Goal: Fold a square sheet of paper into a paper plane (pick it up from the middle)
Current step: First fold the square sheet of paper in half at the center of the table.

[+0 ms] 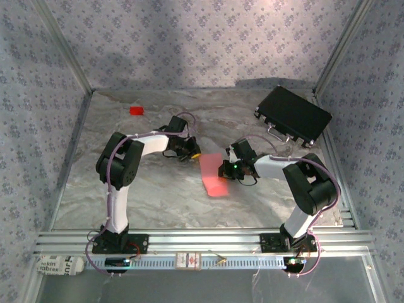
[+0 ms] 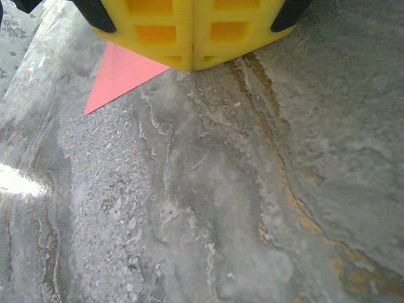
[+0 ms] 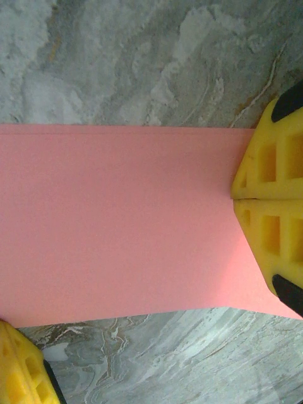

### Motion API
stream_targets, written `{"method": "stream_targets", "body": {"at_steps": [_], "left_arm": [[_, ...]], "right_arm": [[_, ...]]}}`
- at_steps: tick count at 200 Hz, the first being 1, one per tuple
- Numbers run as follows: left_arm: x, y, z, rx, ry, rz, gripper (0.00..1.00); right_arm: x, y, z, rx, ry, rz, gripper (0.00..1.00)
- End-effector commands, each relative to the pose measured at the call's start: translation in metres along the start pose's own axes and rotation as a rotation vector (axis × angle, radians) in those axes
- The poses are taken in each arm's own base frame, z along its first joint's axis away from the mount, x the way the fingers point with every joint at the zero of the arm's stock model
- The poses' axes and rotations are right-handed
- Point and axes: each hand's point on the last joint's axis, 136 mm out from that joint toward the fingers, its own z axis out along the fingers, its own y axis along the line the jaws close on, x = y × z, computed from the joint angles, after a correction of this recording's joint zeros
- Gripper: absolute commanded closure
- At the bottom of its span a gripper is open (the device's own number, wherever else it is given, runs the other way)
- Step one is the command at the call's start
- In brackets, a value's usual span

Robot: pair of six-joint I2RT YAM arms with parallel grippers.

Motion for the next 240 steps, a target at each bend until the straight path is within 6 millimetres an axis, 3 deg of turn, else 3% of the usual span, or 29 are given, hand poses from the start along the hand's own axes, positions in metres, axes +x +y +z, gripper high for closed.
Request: {"method": "stream_targets", "body": {"at_steps": [1,61,85,107,146,169,197,240], "left_arm": [[-0.035,0.039,-0.003,-0.143,-0.119,-0.057,1.00],[-0.031,0.006,-0.032,-0.086,-0.120,-0.010,0.96],[-0.017,-0.010,-0.047,-0.057,-0.116,0.035,0.94],[0.010,-0.021,-0.054,-0.022,-0.083,0.074,0.94],[0.075,-0.031,-0.041,0.076,0.028,0.084,0.94],[0.100,-0.037,-0.034,0.141,0.072,0.074,0.94],[0.122,-0.033,-0.026,0.137,0.117,0.086,0.93],[0.131,-0.020,-0.017,0.137,0.137,0.060,0.92]], "right_arm": [[0.045,-0.043,0.003,0.140,0.138,0.072,1.00],[0.041,-0.040,0.005,0.132,0.114,0.078,1.00],[0.039,-0.040,0.004,0.140,0.108,0.073,1.00],[0.039,-0.040,0.004,0.145,0.102,0.095,1.00],[0.039,-0.041,0.003,0.152,0.104,0.095,1.00],[0.039,-0.041,0.004,0.152,0.109,0.094,1.00],[0.039,-0.041,0.003,0.154,0.107,0.094,1.00],[0.038,-0.040,0.003,0.153,0.108,0.094,1.00]]}}
